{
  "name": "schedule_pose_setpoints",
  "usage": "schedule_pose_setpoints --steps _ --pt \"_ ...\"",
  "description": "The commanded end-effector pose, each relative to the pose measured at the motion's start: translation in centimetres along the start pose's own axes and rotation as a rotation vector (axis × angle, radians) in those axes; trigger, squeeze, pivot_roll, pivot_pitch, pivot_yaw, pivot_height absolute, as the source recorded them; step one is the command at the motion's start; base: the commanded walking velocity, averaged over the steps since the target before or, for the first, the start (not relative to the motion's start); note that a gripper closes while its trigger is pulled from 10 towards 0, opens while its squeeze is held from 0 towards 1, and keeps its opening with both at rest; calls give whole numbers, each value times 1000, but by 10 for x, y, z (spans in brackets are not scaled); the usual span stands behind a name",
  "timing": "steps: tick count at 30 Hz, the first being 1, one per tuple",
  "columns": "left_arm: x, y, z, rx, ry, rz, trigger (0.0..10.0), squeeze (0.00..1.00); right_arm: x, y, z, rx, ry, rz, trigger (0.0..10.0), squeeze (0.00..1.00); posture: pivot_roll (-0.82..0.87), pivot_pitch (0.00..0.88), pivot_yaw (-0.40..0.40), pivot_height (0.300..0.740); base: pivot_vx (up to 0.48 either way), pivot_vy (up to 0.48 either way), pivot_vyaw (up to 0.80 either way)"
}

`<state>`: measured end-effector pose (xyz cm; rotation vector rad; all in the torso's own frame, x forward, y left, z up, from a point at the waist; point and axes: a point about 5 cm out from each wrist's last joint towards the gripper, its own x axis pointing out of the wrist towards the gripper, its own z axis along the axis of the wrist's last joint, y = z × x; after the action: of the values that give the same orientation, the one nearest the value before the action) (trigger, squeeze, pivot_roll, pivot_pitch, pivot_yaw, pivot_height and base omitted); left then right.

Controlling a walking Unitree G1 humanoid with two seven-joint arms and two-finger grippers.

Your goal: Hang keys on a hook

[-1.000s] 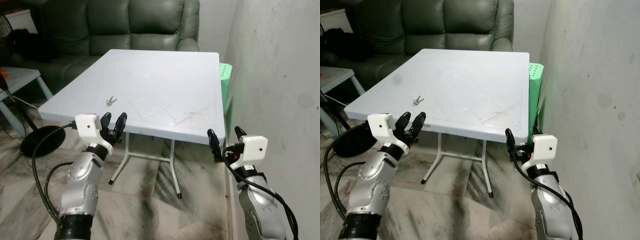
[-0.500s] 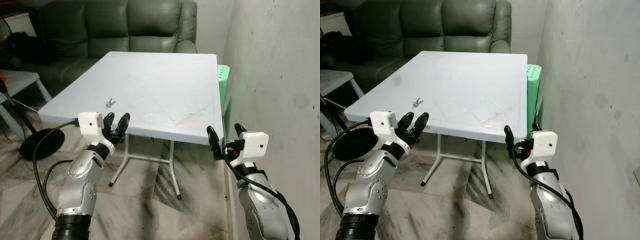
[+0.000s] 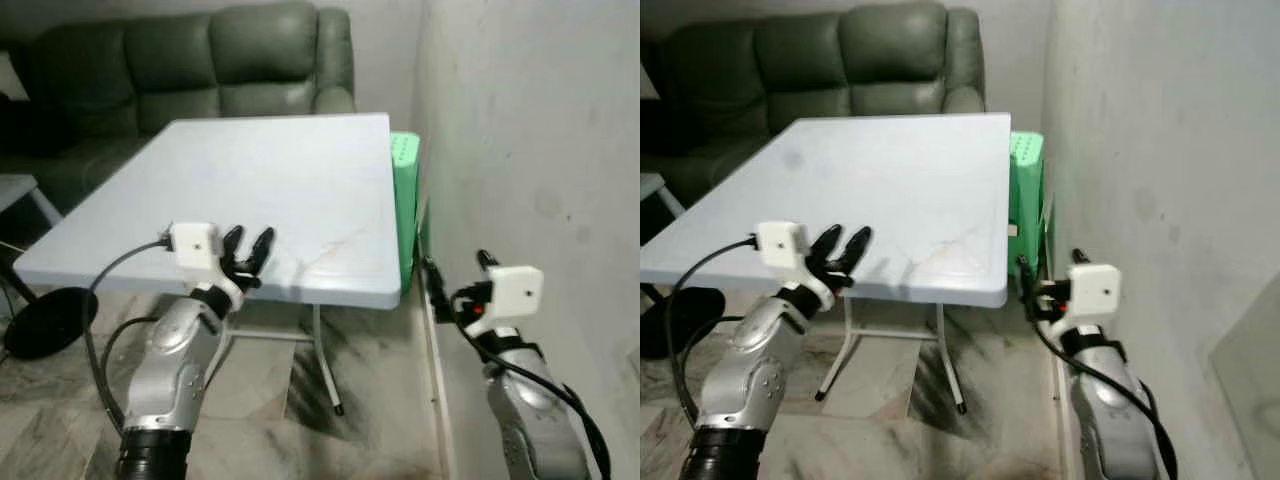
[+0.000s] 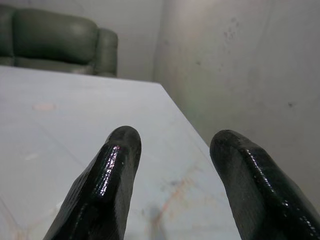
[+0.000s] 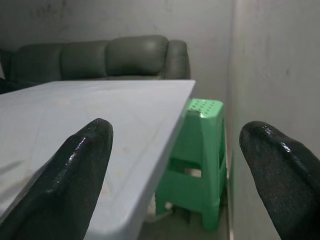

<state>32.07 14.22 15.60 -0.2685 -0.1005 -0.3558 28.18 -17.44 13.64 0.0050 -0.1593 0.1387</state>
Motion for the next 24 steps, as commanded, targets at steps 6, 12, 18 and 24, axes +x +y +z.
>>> schedule_pose_setpoints --steps 6,12,18,24 --pt "-4 10 6 22 -4 28 10000 0 4 10 5 6 -21 30 10000 0 72 0 83 740 281 0 0" --pt "-4 10 8 27 -4 26 10000 0 5 11 6 8 -20 31 10000 0 73 0 85 740 276 0 0" --pt "-4 8 7 27 -10 31 10000 0 5 11 6 8 -18 32 10000 0 75 0 84 740 87 0 0" --pt "-4 7 7 36 -18 27 10000 0 6 11 7 8 -20 36 10000 0 80 0 80 740 0 0 0"
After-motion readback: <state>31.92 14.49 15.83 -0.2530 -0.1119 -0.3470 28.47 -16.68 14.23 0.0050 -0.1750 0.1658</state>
